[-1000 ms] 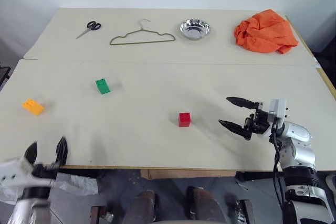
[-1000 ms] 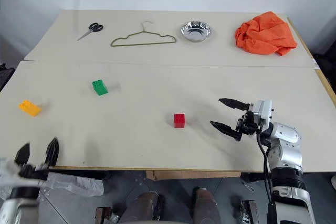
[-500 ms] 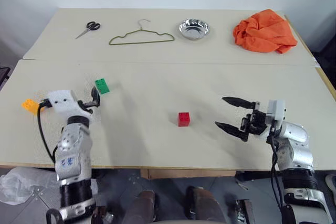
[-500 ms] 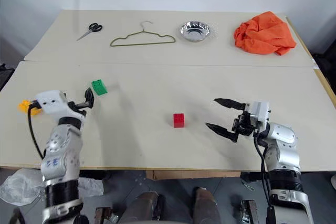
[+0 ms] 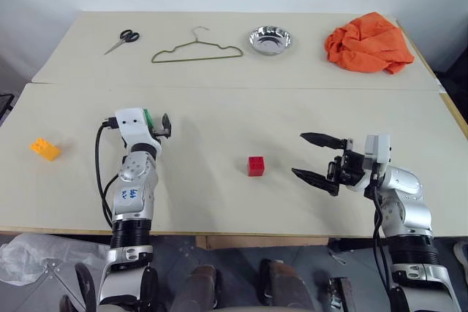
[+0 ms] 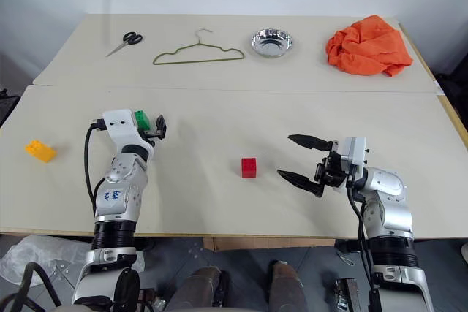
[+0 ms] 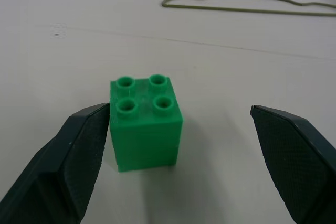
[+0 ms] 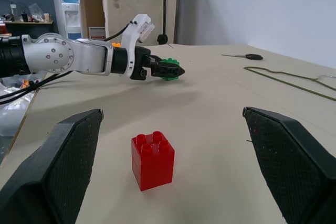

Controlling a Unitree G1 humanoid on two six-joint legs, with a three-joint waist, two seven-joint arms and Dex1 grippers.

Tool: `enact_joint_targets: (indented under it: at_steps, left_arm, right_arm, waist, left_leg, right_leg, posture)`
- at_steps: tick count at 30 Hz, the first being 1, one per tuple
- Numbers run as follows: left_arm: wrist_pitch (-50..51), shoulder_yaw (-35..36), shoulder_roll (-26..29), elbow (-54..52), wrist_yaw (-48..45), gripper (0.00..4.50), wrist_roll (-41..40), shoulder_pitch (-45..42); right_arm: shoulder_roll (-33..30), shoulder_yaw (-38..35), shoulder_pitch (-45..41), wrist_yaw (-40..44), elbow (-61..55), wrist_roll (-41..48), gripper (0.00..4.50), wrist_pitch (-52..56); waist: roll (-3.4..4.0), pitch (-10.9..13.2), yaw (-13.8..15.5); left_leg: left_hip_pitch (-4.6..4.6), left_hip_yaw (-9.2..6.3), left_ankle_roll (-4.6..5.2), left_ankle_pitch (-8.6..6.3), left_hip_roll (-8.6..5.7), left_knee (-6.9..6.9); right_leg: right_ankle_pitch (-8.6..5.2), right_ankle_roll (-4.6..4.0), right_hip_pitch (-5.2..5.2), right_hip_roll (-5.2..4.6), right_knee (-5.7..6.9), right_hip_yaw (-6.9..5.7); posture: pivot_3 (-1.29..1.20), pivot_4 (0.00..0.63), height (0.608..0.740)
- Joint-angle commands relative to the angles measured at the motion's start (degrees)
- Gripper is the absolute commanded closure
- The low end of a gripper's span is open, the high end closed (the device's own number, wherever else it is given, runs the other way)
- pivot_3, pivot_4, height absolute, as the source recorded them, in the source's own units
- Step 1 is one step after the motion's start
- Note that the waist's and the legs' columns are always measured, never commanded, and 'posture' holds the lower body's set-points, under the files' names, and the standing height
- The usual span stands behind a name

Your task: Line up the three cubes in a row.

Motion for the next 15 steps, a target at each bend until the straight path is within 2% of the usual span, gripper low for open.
enact_joint_targets:
  at_steps: [1,3,11,15]
  left_arm:
    - [-1.1,0.4,-0.1,-0.6,0.9,0.19,0.6,-1.2]
    - [-1.6,0.6,-0.1,-0.2,1.1,0.57,0.6,-1.4]
    - [-2.8,1.0,0.7,1.7,-0.1,3.00,0.2,-2.2]
    - [-6.1,1.0,2.0,0.3,-4.6,3.04,-0.8,-1.0]
  right_arm:
    - [-0.3,-0.5,0.5,-0.5,-1.6,0.7,0.01,0.0]
    - [-0.3,-0.6,0.7,-0.7,-1.3,0.6,0.00,-0.2]
    - [-0.8,-0.7,1.1,-0.7,-0.2,0.0,0.00,-0.2]
    - [-1.0,-0.6,2.1,-0.7,-0.5,-0.3,0.00,-0.3]
  waist:
    - [0.00,0.0,0.0]
    - [0.00,0.0,0.0]
    - [0.00,0.0,0.1]
    - [0.00,0.0,0.0]
  left_leg:
    - [0.00,0.00,0.00,0.01,0.00,0.00]
    - [0.00,0.00,0.00,0.01,0.00,0.00]
    - [0.00,0.00,0.02,0.02,-0.06,0.01]
    - [-0.01,-0.01,0.02,0.02,-0.05,0.01]
  right_leg:
    - [0.00,0.00,0.00,0.00,0.01,0.00]
    - [0.00,0.00,0.00,-0.01,0.01,0.00]
    - [0.01,0.01,0.00,-0.02,0.03,-0.01]
    - [0.01,0.01,0.00,-0.03,0.03,-0.01]
  posture:
    - [0.00,0.150,0.740]
    - [0.00,0.150,0.740]
    - [0.00,0.150,0.740]
    - [0.00,0.150,0.740]
